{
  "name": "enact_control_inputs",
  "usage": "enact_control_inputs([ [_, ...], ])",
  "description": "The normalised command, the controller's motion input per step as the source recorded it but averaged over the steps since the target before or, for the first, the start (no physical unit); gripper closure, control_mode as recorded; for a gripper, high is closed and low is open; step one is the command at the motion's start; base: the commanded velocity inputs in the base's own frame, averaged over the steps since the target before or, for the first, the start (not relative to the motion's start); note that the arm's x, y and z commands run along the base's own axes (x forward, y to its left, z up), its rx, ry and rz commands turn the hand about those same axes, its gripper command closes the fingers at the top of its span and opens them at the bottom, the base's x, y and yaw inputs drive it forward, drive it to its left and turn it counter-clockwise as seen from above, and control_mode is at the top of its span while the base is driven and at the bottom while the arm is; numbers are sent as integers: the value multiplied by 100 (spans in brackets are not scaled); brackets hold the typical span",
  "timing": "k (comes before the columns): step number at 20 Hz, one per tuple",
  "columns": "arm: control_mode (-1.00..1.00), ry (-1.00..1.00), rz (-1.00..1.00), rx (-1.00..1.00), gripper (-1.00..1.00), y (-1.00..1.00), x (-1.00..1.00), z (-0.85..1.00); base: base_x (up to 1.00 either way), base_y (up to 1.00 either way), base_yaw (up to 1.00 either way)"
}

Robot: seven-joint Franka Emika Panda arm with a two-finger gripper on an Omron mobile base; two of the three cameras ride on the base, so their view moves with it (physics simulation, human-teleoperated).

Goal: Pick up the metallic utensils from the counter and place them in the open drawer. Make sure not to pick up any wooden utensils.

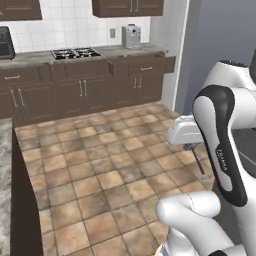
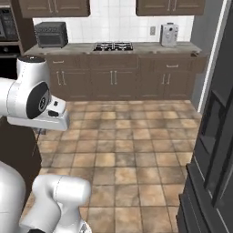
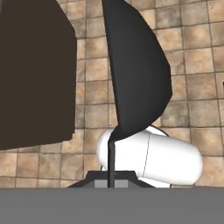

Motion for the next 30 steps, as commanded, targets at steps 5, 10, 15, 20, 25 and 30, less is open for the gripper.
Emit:
enact_control_inputs([
  [5, 100, 0, 0, 0, 100, 0, 0, 0, 100, 0, -1],
  [10, 100, 0, 0, 0, 100, 0, 0, 0, 100, 0, -13],
  [15, 100, 0, 0, 0, 100, 0, 0, 0, 100, 1, -6],
  [20, 100, 0, 0, 0, 100, 0, 0, 0, 100, 0, -7],
  [25, 100, 0, 0, 0, 100, 0, 0, 0, 100, 0, -17],
  [30, 100, 0, 0, 0, 100, 0, 0, 0, 100, 0, -20],
])
